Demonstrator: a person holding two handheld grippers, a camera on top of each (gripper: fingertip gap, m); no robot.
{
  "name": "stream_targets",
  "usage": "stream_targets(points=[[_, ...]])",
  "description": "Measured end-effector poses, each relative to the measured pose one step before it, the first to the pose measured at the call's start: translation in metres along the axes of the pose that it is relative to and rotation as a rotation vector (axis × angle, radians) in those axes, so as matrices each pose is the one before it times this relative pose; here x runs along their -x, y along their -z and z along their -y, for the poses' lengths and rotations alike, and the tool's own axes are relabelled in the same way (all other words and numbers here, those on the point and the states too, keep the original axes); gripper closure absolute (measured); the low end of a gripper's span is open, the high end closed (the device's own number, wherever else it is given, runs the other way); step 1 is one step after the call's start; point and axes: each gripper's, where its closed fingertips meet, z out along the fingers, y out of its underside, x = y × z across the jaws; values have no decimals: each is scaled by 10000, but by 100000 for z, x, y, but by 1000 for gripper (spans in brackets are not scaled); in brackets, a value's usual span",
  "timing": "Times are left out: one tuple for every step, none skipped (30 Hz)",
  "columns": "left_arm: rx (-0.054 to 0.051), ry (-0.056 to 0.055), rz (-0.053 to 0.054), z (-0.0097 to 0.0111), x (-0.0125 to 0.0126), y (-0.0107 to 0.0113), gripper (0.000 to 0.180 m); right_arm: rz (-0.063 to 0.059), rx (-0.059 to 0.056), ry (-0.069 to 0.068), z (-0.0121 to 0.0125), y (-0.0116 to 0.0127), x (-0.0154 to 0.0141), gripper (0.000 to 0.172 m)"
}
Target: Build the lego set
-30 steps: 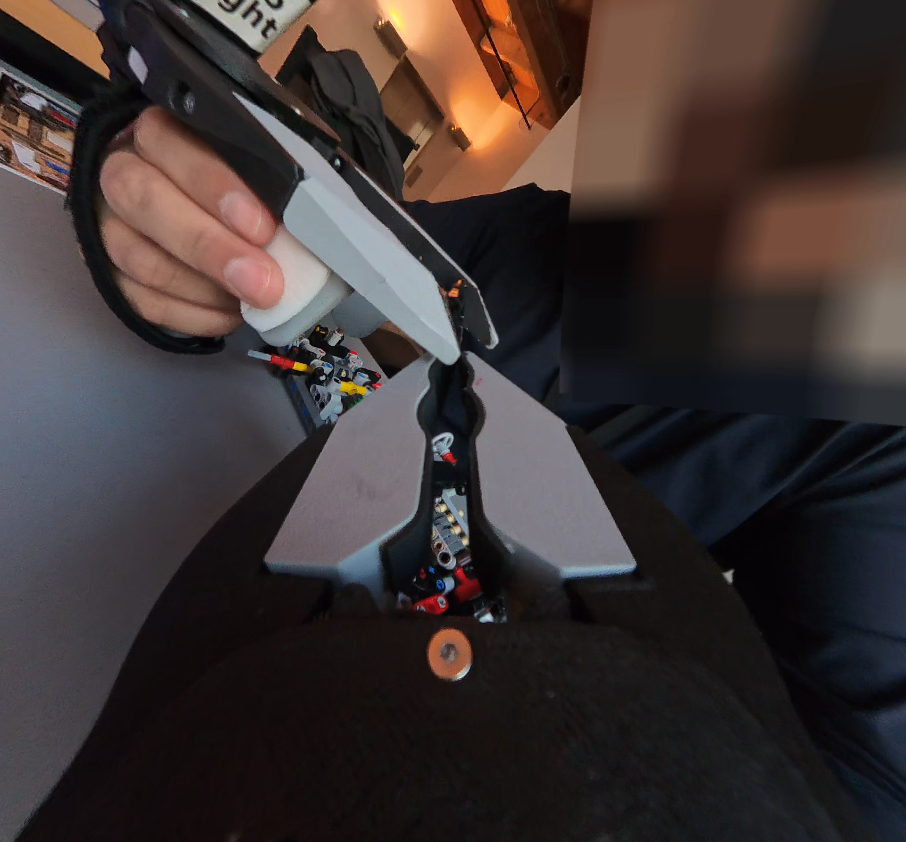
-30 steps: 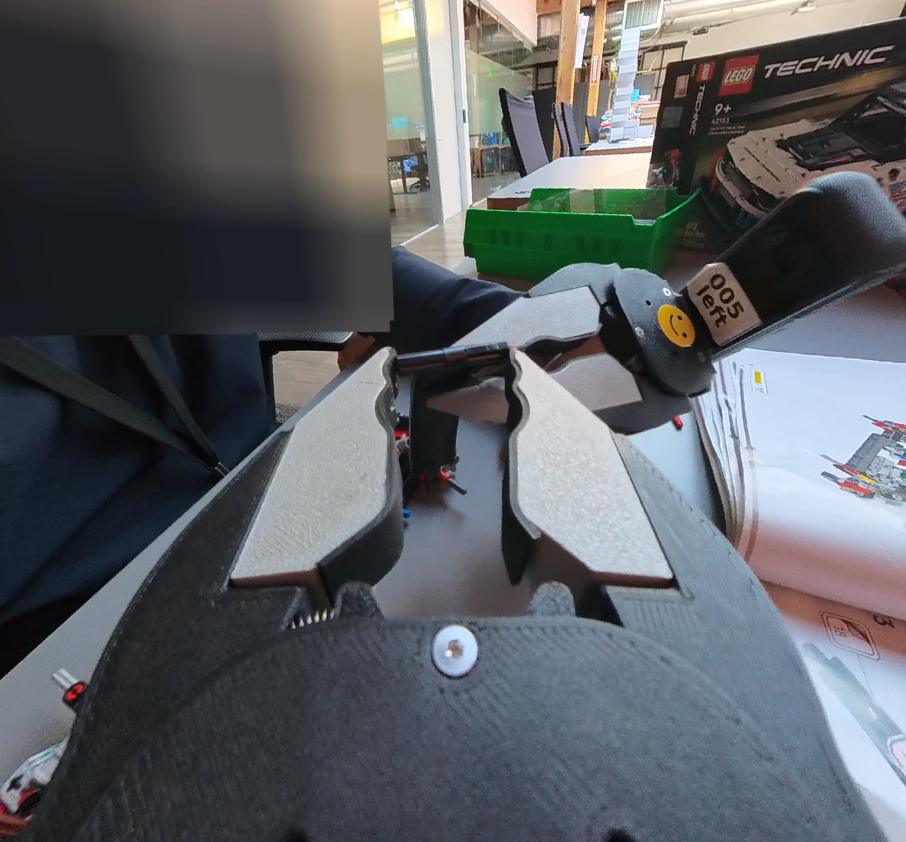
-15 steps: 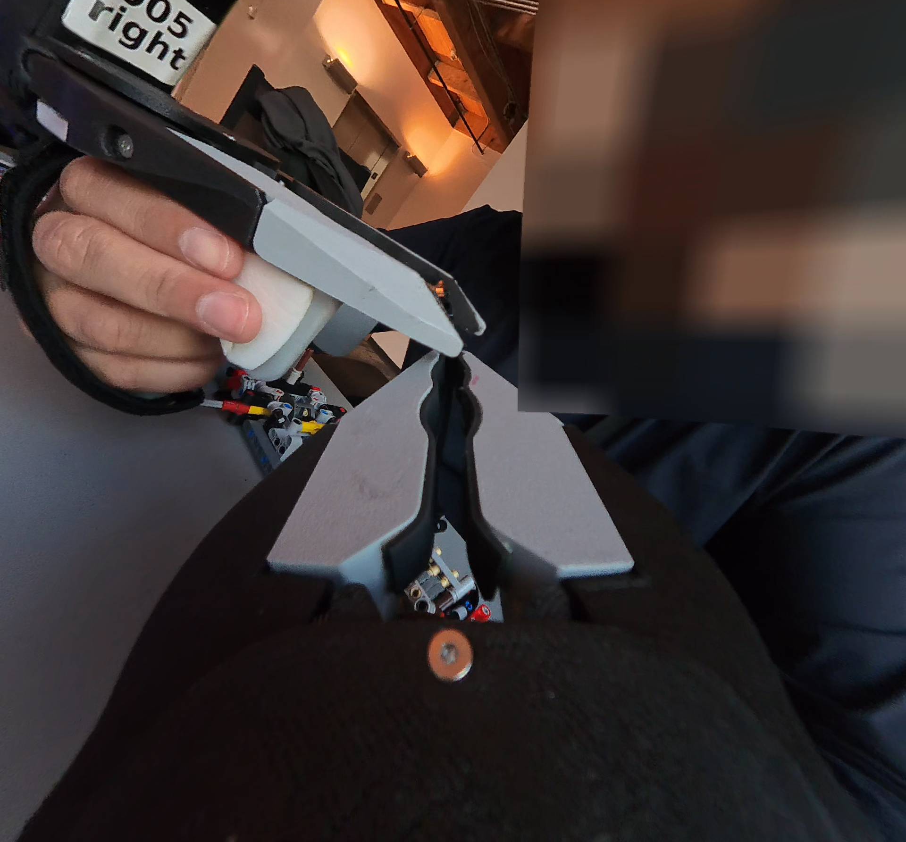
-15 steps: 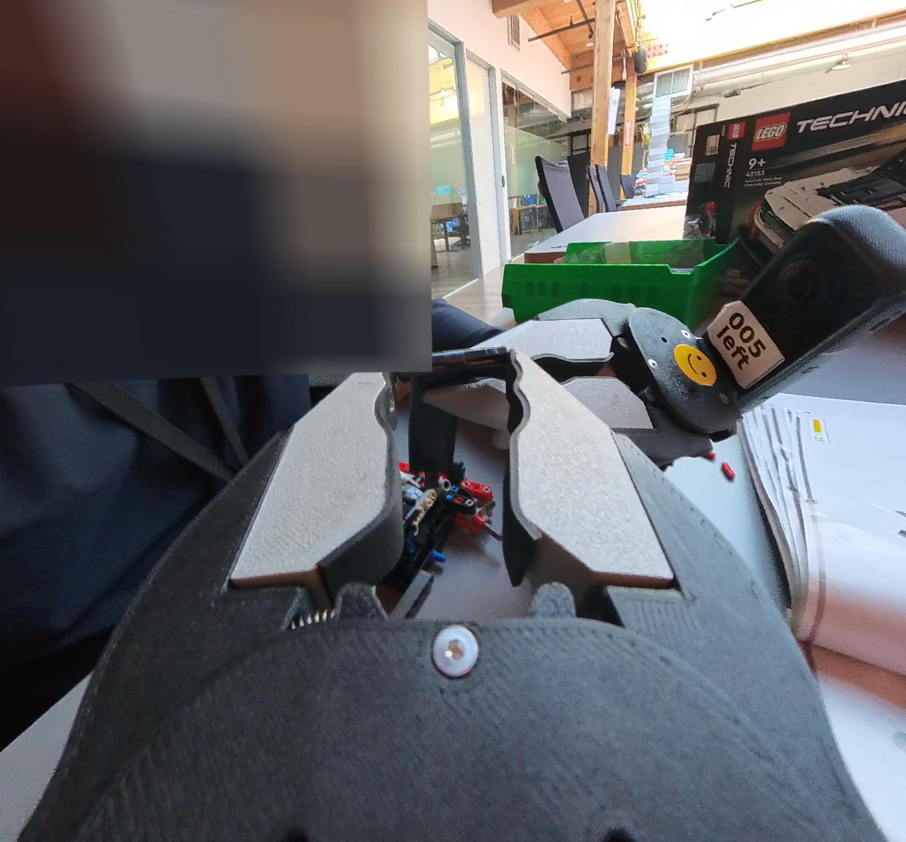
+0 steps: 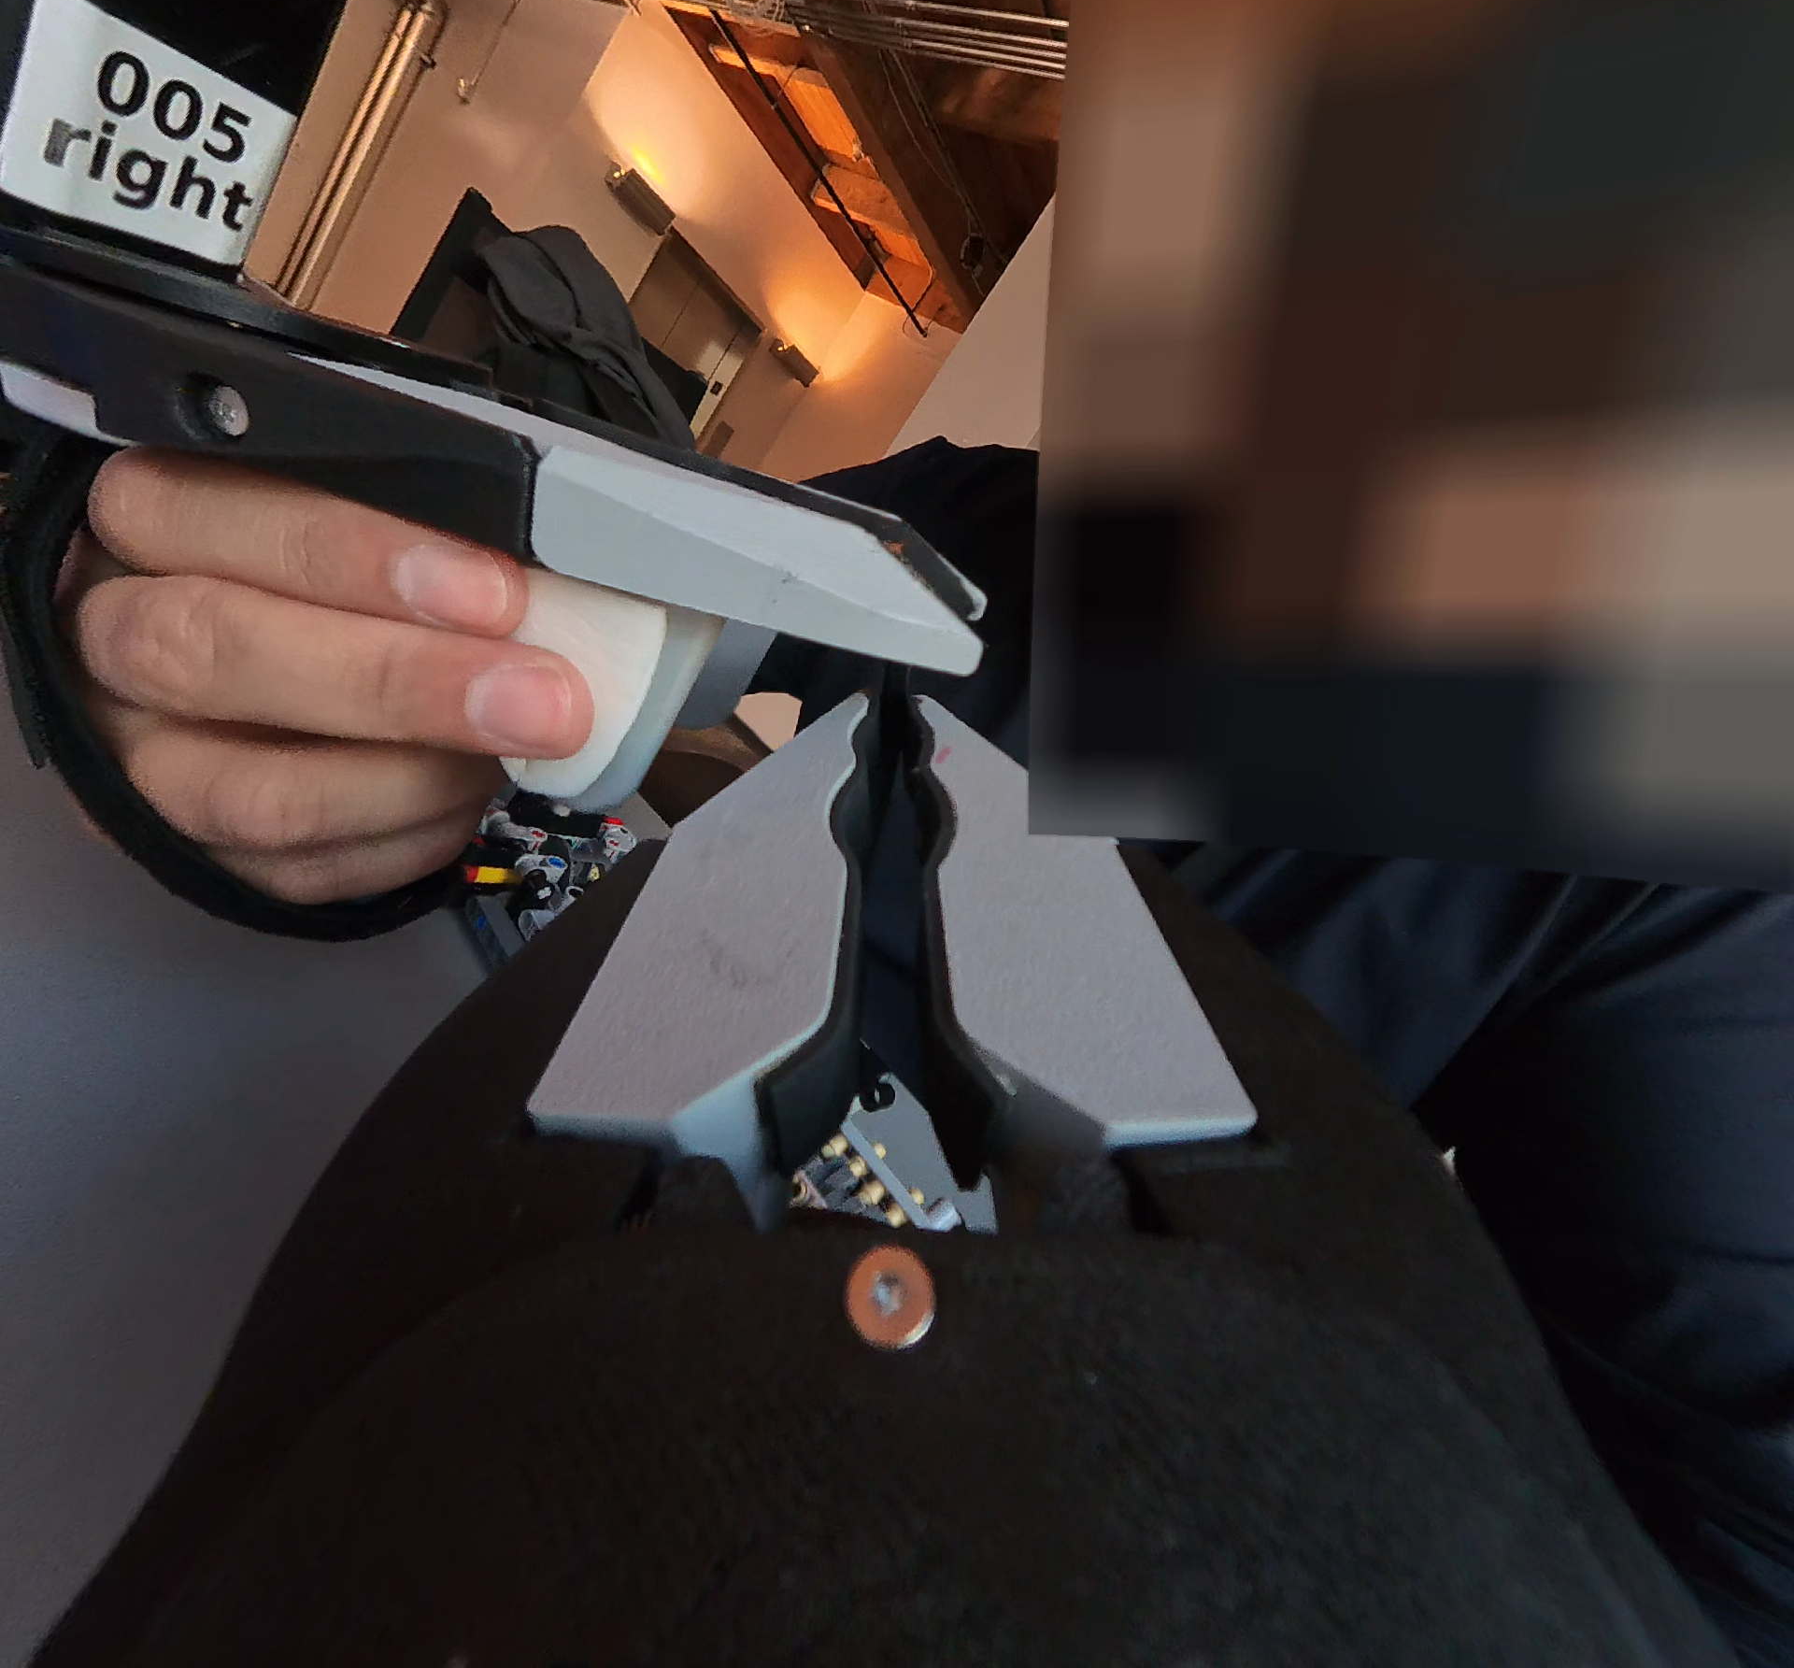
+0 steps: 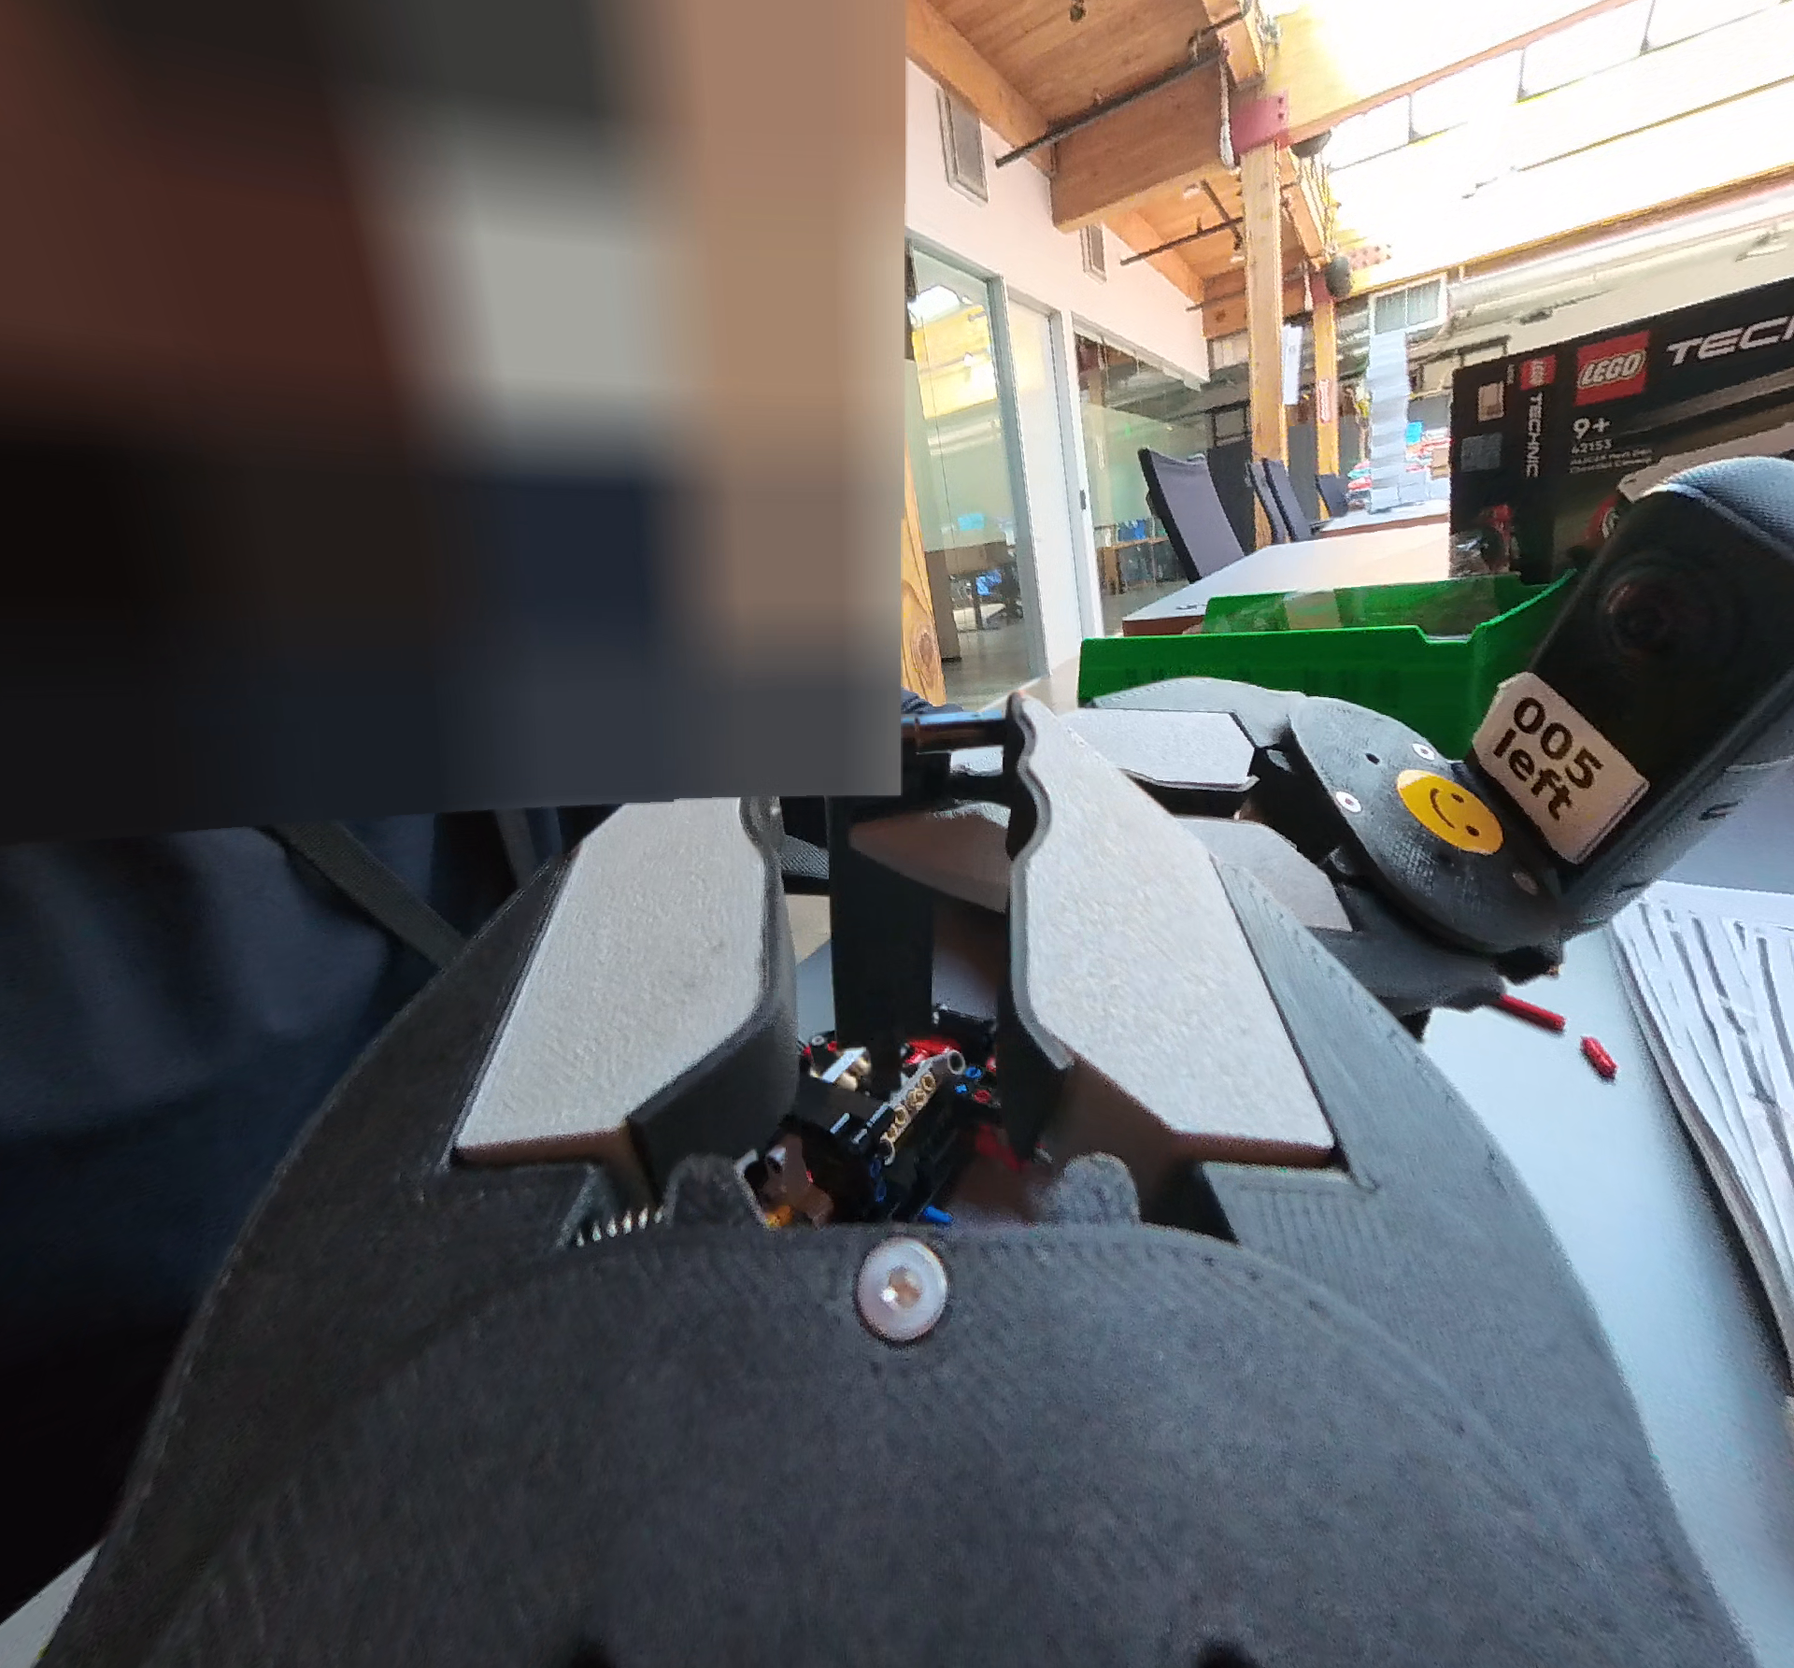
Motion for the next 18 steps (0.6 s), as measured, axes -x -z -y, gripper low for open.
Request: stream_targets(points=[[-12,14,-29,2,4,-51,180,113,-70,-116,48,-1,70,129],[-18,-17,-16,38,-37,-62,180,121,-68,-144,65,4,73,129],[0,-27,4,31,-42,-60,180,124,-57,-116,67,12,90,129],[27,-22,11,-13,-22,-80,180,110,-31,-79,48,-11,106,129],[13,-24,6,11,-16,-68,180,80,-28,-41,27,-30,79,129],[-10,-5,-6,17,-13,-51,180,44,-27,-18,31,-38,65,129],[-14,20,26,12,62,-35,180,47,-12,-6,8,-5,68,128],[22,15,88,-53,173,-23,180,154,-30,16,20,11,207,124],[-3,19,64,-22,154,-18,180,69,-46,-59,27,-32,60,124],[-5,35,3,-19,58,-20,180,44,-6,-38,-41,-51,24,124],[-8,9,59,3,119,-9,180,11,37,5,-112,-101,6,124],[3,-19,32,-18,55,7,180,-3,65,20,-148,-113,9,124],[4,-34,15,2,-11,-4,180,-21,37,41,-90,-96,0,124],[-1,-56,-1,17,-51,-23,180,-2,-8,26,-28,-64,9,124],[0,-57,23,13,-15,-32,180,17,-35,-13,33,-19,19,124],[3,-47,8,9,-33,-50,180,18,-45,-31,40,18,-12,126],[2,-54,14,4,-14,-48,180,14,-44,-20,45,38,-17,128],[-17,-54,24,21,22,-25,180,11,-46,-11,31,13,3,128]])
